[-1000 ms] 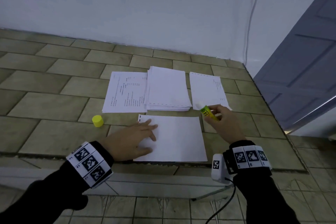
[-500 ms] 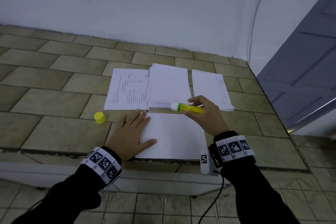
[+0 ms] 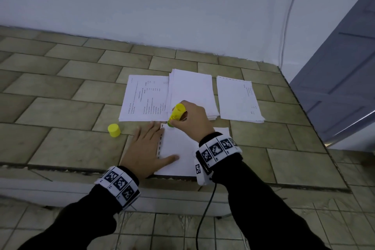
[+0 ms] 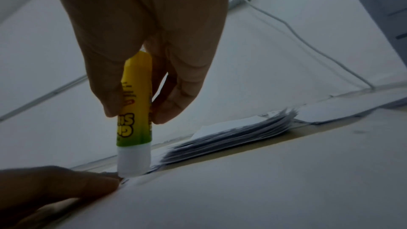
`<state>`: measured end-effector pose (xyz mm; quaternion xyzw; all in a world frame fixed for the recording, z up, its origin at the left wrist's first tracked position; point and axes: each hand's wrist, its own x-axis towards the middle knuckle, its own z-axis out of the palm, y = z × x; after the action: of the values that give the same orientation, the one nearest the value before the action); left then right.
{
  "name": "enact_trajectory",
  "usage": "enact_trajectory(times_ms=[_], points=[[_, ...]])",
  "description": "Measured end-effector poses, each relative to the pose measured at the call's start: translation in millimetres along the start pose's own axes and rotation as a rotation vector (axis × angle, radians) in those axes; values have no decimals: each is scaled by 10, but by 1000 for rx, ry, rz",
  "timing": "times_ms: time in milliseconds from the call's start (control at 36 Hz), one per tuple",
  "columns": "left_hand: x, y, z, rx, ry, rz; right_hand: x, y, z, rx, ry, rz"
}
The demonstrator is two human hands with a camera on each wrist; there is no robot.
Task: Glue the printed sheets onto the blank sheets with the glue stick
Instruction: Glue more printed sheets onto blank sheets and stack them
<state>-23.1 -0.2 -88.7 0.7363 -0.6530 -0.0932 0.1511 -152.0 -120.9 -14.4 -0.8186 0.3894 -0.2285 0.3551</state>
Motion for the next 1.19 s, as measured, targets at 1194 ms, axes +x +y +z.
enact_trajectory(times_ms=[1194], points=[[-21, 0, -43, 77, -98, -13, -425, 299, -610, 34, 190, 29]])
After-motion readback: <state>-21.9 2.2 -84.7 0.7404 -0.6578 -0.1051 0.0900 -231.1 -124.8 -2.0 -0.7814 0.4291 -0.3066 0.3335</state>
